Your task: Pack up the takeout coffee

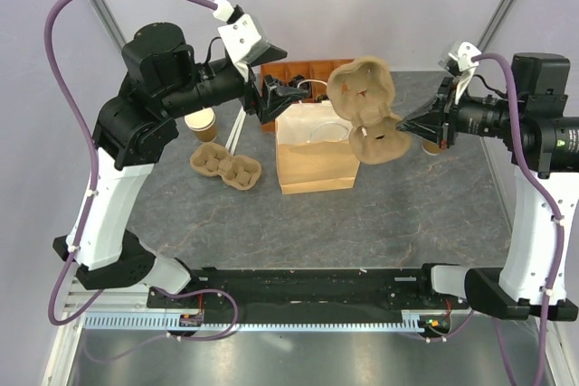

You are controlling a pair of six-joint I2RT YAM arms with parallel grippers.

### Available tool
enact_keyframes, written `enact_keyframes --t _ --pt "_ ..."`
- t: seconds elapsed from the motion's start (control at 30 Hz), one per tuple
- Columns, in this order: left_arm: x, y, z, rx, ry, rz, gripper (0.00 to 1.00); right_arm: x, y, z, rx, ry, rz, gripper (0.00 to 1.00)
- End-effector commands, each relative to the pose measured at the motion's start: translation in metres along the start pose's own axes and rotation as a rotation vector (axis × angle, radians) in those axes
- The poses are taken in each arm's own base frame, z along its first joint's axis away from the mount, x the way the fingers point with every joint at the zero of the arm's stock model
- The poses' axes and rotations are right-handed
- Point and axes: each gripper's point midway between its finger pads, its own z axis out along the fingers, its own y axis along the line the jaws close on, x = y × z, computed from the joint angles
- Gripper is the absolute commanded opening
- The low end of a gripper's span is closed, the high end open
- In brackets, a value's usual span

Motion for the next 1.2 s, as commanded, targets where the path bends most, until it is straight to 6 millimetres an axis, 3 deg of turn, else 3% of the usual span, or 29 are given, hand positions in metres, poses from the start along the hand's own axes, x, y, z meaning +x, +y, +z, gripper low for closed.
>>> enact_keyframes --t 0.0,0.17,0.2,0.23,0.47,0.9,1.07,1.17 --pt "0.013 -0.019 -0.004 0.085 0.048 -0.070 0.80 -0.006 0.012 0.021 -0.081 0.013 -0.024 0.00" --pt "0.022 -0.029 -0.032 0.075 0.086 -0.101 0.73 -0.006 0.032 0.042 -0.144 0.064 -0.075 0.00" --pt "0.032 -0.029 -0.034 0.070 0.111 -0.111 0.72 -0.009 0.034 0.044 -0.145 0.064 -0.088 0.00" --pt "0.029 -0.030 -0.046 0.059 0.105 -0.111 0.72 -0.010 0.034 0.046 -0.144 0.069 -0.093 0.00" --pt "0.021 -0.037 -0.070 0.086 0.080 -0.109 0.68 -0.010 0.063 0.063 -0.165 0.127 -0.189 0.00" --pt "0.041 -0.053 -0.055 0.192 0.139 -0.204 0.64 -0.002 0.081 0.065 -0.137 0.193 -0.277 0.00" --pt "0.044 -0.051 -0.053 0.187 0.148 -0.205 0.52 0.010 0.087 0.071 -0.129 0.250 -0.332 0.00" --pt "0.057 -0.054 -0.052 0.198 0.191 -0.216 0.42 0.008 0.088 0.071 -0.124 0.247 -0.344 0.00"
